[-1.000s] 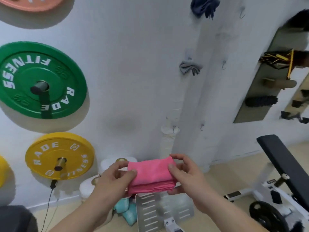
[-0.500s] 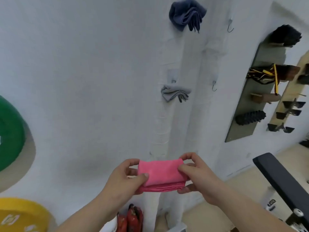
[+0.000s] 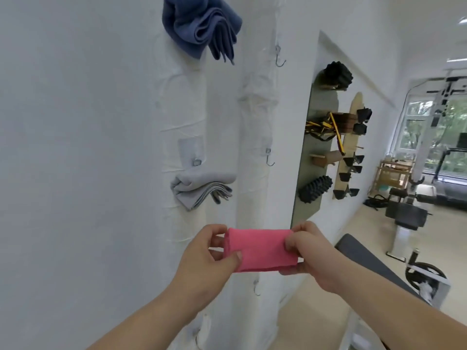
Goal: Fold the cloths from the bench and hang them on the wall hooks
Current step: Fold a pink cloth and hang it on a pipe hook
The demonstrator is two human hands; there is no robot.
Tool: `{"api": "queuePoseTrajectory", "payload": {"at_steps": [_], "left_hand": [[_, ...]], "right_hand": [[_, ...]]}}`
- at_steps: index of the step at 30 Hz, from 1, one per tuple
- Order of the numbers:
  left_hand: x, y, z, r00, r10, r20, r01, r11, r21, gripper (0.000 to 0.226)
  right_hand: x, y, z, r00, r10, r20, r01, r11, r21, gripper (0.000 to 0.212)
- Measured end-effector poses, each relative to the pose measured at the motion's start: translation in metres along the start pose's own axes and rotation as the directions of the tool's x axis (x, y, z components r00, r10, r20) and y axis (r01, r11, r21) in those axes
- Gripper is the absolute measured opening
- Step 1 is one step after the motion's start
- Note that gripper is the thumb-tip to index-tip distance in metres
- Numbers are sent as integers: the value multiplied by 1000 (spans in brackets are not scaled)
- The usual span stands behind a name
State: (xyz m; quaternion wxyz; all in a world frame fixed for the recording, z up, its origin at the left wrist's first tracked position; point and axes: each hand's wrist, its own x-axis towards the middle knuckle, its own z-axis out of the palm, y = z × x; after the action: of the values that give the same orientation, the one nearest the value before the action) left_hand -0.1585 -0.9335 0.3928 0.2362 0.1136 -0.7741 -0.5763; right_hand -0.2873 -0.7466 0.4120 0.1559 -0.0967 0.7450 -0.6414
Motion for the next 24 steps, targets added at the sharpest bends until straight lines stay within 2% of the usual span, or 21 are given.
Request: {"api": "queuePoseTrajectory", "payload": {"at_steps": [3,5,8,11,14,17,20,24], "left_hand": [[42,13,33,998,54,-20,-53,998,18,44],[69,23,56,994,105,-44,-103,994,38,45],[112,39,92,984,146,-105,-144,989,25,45],[158,58,128,976,162,-148,-164,986,-5,41],[197,70,154,966,159,-203,-172,984,-48,38],[231,76,163,948,143,-285,-179,978,-103,34],[261,73,164,915,108,-389,-190,965,-179,27],[285,55,167,901,0,-434,-123,959,-255,29]], "right_hand": [[37,-23,-21,980,-161,-113,154,986,-68,33],[63,-39,-34,954,-271,-130,256,959,-118,28],[104,-65,-57,938,-323,-128,306,942,-137,19],[145,-90,-81,912,-387,-134,367,918,-148,22],[187,-108,-96,830,-543,-126,504,828,-247,28],[228,-118,-96,730,-679,-79,617,705,-349,21],[262,-121,-85,695,-719,-6,680,660,-319,15],[298,-118,-68,748,-659,82,630,665,-401,24]]}}
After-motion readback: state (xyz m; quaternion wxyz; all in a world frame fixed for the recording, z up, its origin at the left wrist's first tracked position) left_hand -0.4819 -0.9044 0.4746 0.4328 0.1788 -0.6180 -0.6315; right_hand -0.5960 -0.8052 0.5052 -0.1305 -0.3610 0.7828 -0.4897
